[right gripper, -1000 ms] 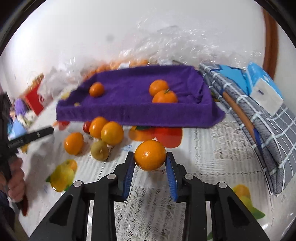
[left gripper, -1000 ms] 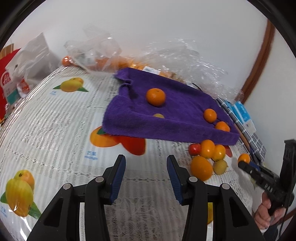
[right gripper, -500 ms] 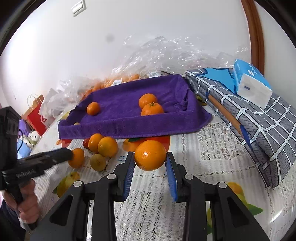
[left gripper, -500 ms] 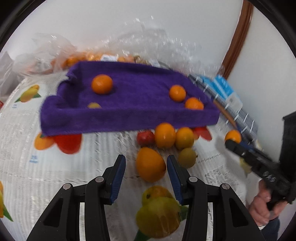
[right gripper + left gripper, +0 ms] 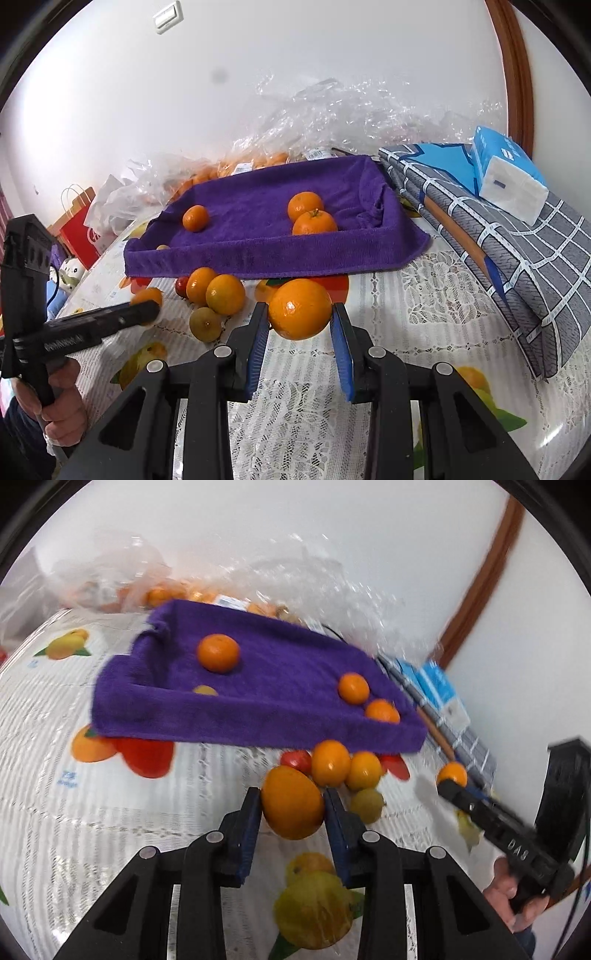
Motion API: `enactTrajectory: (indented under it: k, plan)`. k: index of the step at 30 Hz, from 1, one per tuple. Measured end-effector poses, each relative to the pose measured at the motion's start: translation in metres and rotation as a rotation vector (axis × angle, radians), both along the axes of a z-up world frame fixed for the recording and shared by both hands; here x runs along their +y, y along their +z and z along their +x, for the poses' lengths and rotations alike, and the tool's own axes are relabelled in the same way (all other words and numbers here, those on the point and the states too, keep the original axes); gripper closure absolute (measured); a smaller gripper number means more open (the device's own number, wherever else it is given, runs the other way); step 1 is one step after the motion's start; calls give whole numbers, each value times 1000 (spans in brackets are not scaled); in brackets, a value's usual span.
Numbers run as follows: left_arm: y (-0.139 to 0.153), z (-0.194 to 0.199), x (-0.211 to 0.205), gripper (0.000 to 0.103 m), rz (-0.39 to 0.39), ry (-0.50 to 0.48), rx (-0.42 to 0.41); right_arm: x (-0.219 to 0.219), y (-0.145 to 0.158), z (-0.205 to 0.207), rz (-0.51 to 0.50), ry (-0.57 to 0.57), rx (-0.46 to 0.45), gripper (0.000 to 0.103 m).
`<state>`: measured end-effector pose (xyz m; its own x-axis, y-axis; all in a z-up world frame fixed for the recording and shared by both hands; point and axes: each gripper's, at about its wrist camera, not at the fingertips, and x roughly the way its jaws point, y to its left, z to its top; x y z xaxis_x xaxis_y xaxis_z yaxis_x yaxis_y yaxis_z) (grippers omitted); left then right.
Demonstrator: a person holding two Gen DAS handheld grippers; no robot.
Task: Organize fruits
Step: 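Lift both held fruits and carry them over the purple towel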
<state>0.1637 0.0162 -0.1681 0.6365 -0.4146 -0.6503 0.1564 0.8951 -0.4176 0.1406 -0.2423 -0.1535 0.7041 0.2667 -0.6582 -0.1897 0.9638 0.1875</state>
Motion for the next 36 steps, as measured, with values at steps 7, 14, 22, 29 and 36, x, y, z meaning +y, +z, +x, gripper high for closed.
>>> enactTrajectory:
  k: [7,14,22,29,36]
  plan:
    - [5,-4,-5,71,27,-11,-40,0,4,-4,0,4,-27,69]
    - [7,-6,-9,71,37,-14,-51,-2,5,-4,19,-5,-26,69]
    - [9,-7,-7,71,42,-10,-67,-4,5,-5,28,-15,-34,69]
    - [16,-8,-2,71,45,27,-87,-6,8,-7,29,-25,-42,69]
    - [43,6,11,70,27,44,-127,14,25,-6,-75,13,-77,69]
